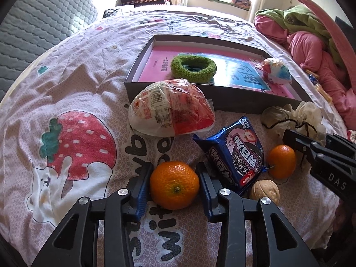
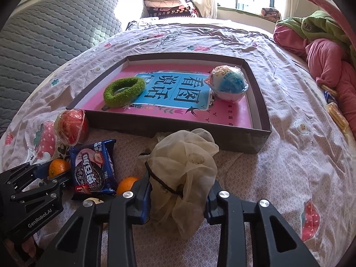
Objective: Organize objects
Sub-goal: 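Close left gripper on orange while right gripper grasps and lifts mesh bag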
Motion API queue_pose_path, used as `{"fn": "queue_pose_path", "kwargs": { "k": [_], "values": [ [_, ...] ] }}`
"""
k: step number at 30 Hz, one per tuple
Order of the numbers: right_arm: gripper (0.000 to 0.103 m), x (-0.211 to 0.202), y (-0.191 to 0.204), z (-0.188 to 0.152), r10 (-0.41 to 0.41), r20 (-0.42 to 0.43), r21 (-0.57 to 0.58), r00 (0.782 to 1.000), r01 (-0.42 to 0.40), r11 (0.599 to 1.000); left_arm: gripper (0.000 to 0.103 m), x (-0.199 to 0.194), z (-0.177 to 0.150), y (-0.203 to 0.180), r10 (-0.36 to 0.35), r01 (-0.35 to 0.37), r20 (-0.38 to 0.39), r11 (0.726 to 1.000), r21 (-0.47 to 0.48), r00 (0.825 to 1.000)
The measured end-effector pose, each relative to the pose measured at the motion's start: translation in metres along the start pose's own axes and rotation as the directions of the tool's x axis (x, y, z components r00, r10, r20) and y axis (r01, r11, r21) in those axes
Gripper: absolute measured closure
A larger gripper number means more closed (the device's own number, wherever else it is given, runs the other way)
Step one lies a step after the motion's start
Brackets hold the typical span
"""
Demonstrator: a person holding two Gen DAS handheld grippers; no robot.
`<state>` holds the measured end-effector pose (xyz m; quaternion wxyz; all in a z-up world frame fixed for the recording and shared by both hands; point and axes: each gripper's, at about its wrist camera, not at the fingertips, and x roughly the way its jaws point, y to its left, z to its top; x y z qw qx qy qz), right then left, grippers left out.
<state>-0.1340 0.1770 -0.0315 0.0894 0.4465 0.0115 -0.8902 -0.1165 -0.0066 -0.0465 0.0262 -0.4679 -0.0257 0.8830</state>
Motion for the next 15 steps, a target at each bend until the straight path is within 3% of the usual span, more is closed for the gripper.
{"fn": "queue_pose_path", "kwargs": {
  "k": [15],
  "values": [
    [0.067, -0.014, -0.005, 0.001, 0.013, 0.035, 0.021, 0.999, -0.014, 1.0, 0.063, -0.015, 0.0, 0.0, -0.016, 0.016, 0.026, 1.0, 0.012, 1.0]
  ]
}}
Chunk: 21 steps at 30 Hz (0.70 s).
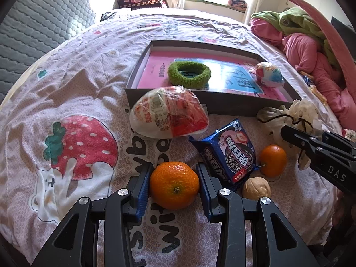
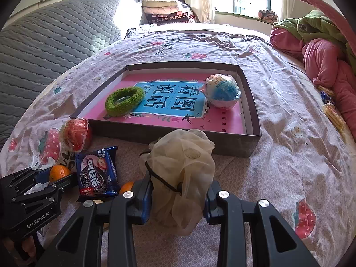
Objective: Organize objects
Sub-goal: 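Close left gripper on orange while right gripper grasps and lifts mesh bag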
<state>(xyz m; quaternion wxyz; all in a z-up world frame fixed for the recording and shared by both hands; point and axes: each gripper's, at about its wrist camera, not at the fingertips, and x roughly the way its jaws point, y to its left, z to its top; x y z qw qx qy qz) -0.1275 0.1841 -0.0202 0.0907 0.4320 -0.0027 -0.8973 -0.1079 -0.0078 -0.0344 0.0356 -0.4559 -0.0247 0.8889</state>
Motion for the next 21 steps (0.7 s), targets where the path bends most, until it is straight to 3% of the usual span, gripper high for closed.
{"fn": "queue_pose_path", "kwargs": {
  "k": [21],
  "values": [
    [0.067, -0.024, 0.005, 0.006, 0.06, 0.077, 0.021, 0.995, -0.062, 0.998, 0.063, -0.02, 0.01, -0.011, 0.008, -0.01, 0.082, 1.0, 0.022, 0.997]
  ]
}}
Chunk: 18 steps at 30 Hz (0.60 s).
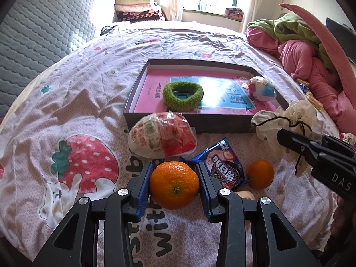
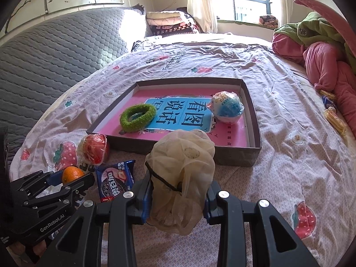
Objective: Organize objects
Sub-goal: 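Close left gripper on orange while right gripper grasps and lifts mesh bag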
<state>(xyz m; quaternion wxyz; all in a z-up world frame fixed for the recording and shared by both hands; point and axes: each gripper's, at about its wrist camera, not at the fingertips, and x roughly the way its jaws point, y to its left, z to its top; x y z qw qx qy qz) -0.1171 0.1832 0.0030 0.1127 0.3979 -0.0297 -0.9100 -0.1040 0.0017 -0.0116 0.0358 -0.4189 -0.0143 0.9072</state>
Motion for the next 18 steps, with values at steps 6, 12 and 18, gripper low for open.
{"fn": "queue_pose_path", "kwargs": {
  "k": [6, 12, 18],
  "values": [
    [0.067, -0.005, 0.003, 0.002, 0.006, 0.026, 0.005, 1.0, -0.006, 1.0, 0.063, -0.003, 0.006, -0.003, -0.002, 0.002, 0.017, 1.0, -0.005, 1.0],
    [0.067, -0.008, 0.004, 0.006, 0.011, 0.05, 0.013, 0.999, -0.011, 1.0, 0.063, -0.005, 0.011, -0.006, -0.001, 0.002, 0.032, 1.0, -0.014, 1.0],
    [0.067, -0.011, 0.005, 0.01, 0.015, 0.072, 0.025, 0.997, -0.017, 1.0, 0.063, -0.005, 0.015, -0.01, 0.004, -0.003, 0.045, 1.0, -0.013, 0.999]
  ]
}}
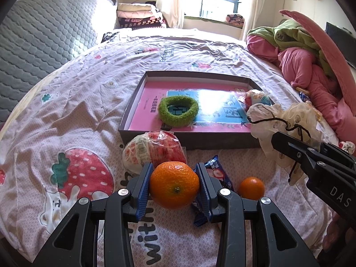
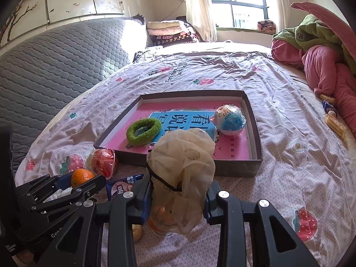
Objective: Organize objects
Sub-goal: 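Close left gripper on orange while right gripper grasps and lifts mesh bag, then carry orange with left gripper over the tray while right gripper carries mesh bag there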
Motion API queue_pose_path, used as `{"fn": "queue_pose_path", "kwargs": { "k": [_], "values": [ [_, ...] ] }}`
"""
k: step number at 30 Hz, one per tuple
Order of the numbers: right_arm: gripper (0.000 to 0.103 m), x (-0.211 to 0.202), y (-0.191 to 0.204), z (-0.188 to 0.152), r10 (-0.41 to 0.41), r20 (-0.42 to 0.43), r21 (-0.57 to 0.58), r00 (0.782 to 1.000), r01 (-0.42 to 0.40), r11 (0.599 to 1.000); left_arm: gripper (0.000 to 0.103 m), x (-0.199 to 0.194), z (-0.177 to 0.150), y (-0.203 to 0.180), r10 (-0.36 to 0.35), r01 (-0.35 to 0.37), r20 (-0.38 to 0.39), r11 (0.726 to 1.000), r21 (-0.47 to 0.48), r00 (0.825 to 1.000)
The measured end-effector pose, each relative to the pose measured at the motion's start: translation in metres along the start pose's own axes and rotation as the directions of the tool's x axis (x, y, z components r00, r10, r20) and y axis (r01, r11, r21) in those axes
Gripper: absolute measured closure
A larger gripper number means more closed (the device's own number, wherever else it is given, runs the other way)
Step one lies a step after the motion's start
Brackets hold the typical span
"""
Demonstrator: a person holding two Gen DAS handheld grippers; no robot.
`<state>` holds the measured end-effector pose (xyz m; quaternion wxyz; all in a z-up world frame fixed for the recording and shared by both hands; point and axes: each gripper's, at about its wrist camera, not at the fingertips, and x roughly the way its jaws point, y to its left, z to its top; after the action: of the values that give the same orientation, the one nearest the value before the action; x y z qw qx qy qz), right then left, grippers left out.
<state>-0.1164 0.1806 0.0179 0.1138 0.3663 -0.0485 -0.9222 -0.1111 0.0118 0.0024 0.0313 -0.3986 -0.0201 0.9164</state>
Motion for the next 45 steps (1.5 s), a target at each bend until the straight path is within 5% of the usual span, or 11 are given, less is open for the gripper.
{"fn": "queue_pose_path", "kwargs": {
  "k": [45],
  "values": [
    [0.067, -0.024, 0.016, 0.051, -0.013, 0.197, -0.013, 0.98, 0.016, 1.0, 0.062, -0.013, 0.078, 0.0, 0.04, -0.034, 0.162, 0.998, -0.045, 0.986]
  ]
}}
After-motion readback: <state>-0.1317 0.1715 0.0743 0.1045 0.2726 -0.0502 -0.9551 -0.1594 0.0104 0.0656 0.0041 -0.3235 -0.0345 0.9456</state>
